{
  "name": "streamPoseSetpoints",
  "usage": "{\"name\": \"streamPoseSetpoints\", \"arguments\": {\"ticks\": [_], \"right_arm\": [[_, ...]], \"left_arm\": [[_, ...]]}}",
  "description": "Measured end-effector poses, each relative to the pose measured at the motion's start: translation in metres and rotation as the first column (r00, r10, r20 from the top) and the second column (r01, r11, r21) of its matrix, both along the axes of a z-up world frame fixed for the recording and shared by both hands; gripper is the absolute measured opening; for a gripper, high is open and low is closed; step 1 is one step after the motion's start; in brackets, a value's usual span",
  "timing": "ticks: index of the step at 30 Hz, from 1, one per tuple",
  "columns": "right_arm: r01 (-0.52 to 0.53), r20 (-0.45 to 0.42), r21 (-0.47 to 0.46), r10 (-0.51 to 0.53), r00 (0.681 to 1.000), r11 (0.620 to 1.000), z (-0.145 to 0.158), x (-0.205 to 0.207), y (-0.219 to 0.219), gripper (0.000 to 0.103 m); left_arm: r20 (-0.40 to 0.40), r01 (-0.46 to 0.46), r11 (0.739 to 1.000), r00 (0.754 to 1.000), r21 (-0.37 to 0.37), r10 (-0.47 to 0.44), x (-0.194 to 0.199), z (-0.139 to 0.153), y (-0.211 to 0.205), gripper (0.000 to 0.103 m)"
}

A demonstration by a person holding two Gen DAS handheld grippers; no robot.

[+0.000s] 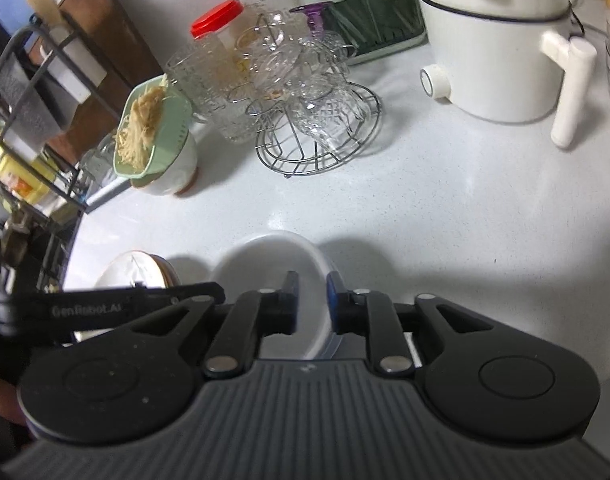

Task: Organize plates and bowls
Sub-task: 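Lower the white bowl into the nested light blue bowls with both grippers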

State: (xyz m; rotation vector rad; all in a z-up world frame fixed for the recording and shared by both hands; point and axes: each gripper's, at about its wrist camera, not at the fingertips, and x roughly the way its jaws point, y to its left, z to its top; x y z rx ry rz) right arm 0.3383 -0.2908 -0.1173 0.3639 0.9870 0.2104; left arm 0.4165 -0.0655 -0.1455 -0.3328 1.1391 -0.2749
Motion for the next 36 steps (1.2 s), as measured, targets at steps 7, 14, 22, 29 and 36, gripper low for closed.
{"name": "streamPoseSetpoints", "arguments": {"ticks": [7, 14, 22, 29, 36], "right_arm": [[0.039, -0.013, 0.027, -0.039, 0.999, 0.999, -0.006, 0.005, -0.006, 0.049], [0.039, -0.094, 0.032, -0.036, 0.995, 0.999, -0.035, 0.020, -0.006, 0.049], [0.116, -0.217, 0.131, -0.086, 0.972, 0.984, -0.067, 0.027, -0.016, 0.044], [0.143, -0.270, 0.212, -0.083, 0.959, 0.967, -0.079, 0.028, -0.018, 0.029], [0.154, -0.264, 0.202, -0.098, 0.960, 0.967, -0.077, 0.025, -0.024, 0.022]], "left_arm": [[-0.009, -0.004, 1.000, 1.000, 0.010, 0.004, -0.002, -0.005, 0.002, 0.066], [-0.016, 0.011, 1.000, 1.000, -0.015, -0.012, 0.000, -0.011, -0.001, 0.066], [-0.008, 0.011, 1.000, 1.000, -0.026, -0.011, 0.000, -0.010, -0.001, 0.066], [-0.026, -0.023, 0.999, 0.999, -0.037, 0.022, 0.001, -0.013, 0.001, 0.068], [-0.018, -0.013, 0.999, 1.000, -0.041, 0.012, 0.005, -0.014, -0.005, 0.069]]}}
